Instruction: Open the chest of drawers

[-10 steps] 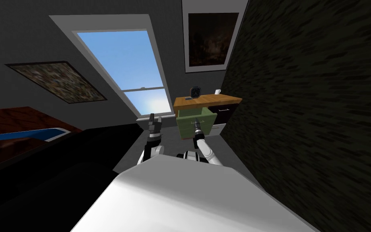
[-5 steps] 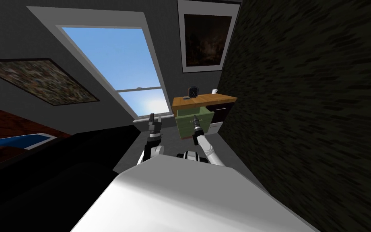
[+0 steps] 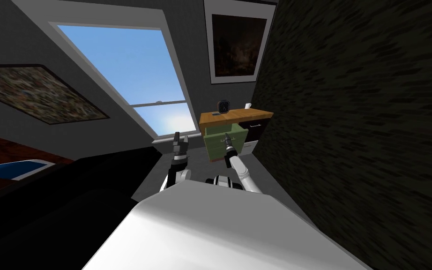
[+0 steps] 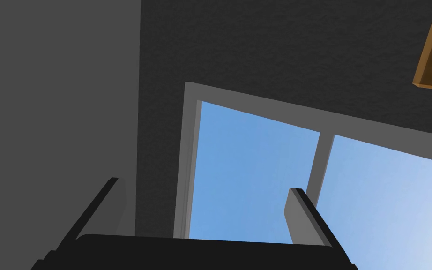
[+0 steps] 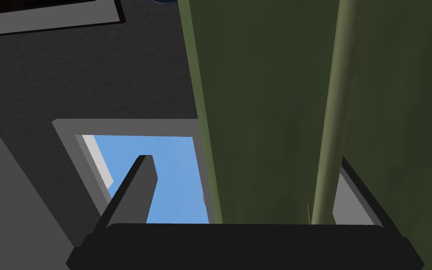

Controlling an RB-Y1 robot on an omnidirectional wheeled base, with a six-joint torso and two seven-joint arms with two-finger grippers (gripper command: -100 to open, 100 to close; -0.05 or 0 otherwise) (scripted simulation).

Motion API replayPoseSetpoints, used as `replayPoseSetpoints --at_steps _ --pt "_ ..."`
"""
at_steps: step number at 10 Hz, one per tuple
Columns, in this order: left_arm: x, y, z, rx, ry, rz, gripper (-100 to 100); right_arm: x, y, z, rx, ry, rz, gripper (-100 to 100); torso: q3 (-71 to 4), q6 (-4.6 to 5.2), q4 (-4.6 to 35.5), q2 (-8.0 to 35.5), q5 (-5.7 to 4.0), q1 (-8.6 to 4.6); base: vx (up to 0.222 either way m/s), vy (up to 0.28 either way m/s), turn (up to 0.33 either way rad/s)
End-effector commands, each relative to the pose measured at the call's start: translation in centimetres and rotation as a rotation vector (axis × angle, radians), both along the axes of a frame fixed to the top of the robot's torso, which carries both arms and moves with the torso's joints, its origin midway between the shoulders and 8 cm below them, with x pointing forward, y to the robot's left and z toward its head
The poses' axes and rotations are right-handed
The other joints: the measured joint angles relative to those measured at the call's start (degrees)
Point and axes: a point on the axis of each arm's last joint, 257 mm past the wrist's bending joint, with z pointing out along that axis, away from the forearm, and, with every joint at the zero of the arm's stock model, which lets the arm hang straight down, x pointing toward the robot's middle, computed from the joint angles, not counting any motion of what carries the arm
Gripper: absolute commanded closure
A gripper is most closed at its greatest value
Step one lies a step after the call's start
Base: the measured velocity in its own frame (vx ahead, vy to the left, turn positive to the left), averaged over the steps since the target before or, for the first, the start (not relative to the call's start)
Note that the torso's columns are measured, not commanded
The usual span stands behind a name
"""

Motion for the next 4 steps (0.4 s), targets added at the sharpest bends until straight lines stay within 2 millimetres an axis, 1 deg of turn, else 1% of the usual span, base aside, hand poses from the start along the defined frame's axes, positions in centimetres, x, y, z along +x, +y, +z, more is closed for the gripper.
replayPoseSetpoints --at_steps 1,4 --pt "0.0 0.0 0.0 0.0 0.0 0.0 0 -0.01 -0.03 -0.15 -0.001 0.002 0.0 0 -0.05 0.01 -0.05 -0.07 0.01 0.02 0.0 0.0 0.0" --pt "0.0 0.0 0.0 0.0 0.0 0.0 0 -0.03 -0.08 -0.39 -0.003 0.006 -0.001 0 -0.11 0.02 -0.15 -0.19 0.02 0.05 0.0 0.0 0.0"
